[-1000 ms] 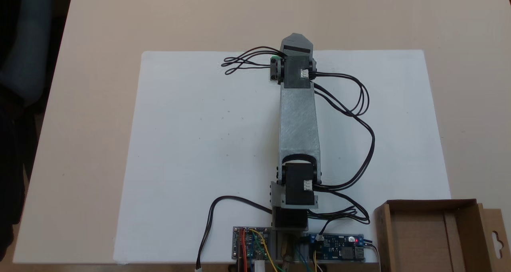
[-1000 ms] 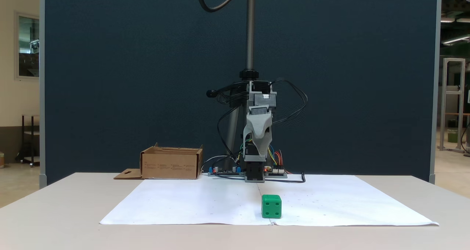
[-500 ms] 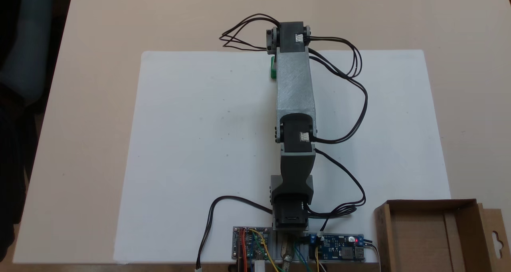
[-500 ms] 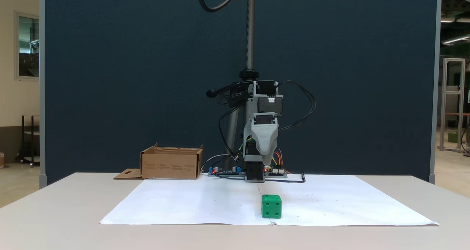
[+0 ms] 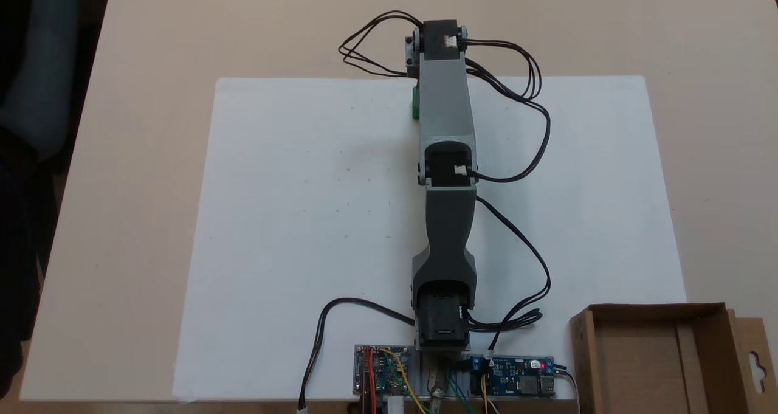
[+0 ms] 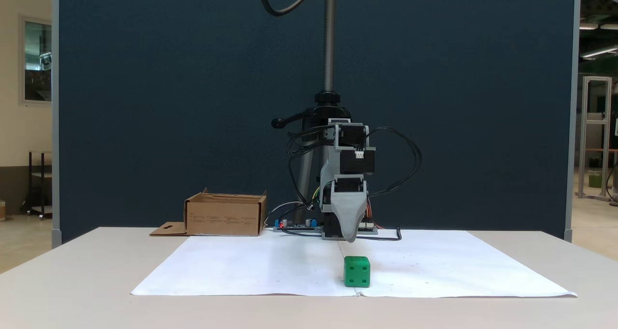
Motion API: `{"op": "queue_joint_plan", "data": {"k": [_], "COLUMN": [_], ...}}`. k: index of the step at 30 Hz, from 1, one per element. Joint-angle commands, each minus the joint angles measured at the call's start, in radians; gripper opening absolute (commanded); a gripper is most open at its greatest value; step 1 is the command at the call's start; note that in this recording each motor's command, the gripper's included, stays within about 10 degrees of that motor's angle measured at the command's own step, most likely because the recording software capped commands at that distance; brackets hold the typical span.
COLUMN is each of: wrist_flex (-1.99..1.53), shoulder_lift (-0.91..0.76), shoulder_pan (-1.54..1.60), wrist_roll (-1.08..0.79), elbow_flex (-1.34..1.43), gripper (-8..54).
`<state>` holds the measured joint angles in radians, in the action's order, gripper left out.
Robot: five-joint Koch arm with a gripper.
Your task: Grasp a green dice and put it in the bin.
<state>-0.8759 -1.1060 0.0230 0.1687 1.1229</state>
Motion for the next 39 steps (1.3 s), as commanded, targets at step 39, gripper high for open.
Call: {"op": "queue_joint_plan", "data": {"k": [39], "wrist_flex": [-0.078], "shoulder_lift": [0.169], "shoulder_pan": [0.041], "wrist_roll": [0.040], "elbow_flex": [-0.161], "gripper": [41.3]}}
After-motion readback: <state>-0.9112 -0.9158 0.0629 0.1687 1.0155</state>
